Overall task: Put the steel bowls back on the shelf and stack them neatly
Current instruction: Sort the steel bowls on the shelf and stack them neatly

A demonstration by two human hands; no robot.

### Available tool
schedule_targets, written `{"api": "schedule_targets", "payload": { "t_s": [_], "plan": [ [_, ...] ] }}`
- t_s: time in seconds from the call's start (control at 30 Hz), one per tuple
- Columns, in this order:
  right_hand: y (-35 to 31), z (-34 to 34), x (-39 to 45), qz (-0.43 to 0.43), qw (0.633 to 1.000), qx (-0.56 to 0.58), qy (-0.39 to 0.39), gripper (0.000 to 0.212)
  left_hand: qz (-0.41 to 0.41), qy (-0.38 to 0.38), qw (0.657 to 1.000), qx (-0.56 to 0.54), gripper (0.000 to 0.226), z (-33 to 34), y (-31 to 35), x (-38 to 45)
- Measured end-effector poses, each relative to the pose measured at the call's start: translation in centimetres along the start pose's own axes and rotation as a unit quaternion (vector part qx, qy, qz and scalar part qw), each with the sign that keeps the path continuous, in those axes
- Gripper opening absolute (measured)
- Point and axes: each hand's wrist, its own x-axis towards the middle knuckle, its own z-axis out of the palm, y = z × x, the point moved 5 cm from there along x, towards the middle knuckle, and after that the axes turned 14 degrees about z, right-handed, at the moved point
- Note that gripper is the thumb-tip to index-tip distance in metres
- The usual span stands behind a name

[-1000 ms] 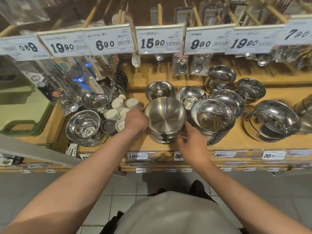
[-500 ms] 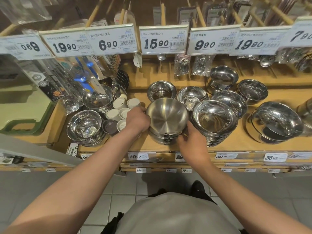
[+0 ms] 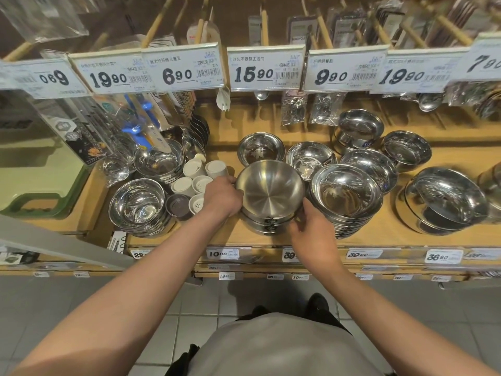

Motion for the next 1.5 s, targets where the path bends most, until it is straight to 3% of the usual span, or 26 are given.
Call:
{"api": "schedule_targets", "payload": {
  "t_s": [0.43, 0.63, 0.77, 0.93, 1.07, 1.33, 1.5],
  "plan": [
    [0.1, -0.4, -0.5, 0.008, 0.999, 0.031, -0.022, 0.039, -0.008, 0.007, 1.000, 0.008, 0.037, 0.0, -0.1, -0.4],
    [-1.2, -2.9, -0.3, -0.029, 0.998, 0.056, 0.012, 0.030, 0.009, 0.073, 0.996, -0.045, 0.023, -2.5, 0.3, -1.0],
    [-2.2, -5.7, 1.8, -0.034, 0.997, 0.057, 0.038, 0.039, 0.045, 0.117, 0.986, -0.108, 0.020, -4.6, 1.3, -1.0],
    [-2.8, -8.2, 4.7, -0.037, 0.998, 0.034, 0.028, 0.038, 0.049, 0.125, 0.974, -0.185, 0.014, -4.9, 2.3, -0.4],
    [-3.1, -9.2, 7.0, -0.039, 0.999, 0.027, -0.008, 0.036, 0.060, 0.128, 0.972, -0.186, 0.016, -4.3, 3.5, 0.0],
    [-2.0, -12.9, 12.5, -0.012, 0.997, 0.030, -0.068, 0.009, 0.002, 0.149, 0.970, -0.190, 0.012, -3.1, 3.4, 1.1],
    [0.9, -15.9, 16.3, 0.037, 0.997, 0.037, -0.063, 0.018, -0.033, 0.158, 0.962, -0.220, 0.013, -2.8, 3.6, 3.5]
  ]
}}
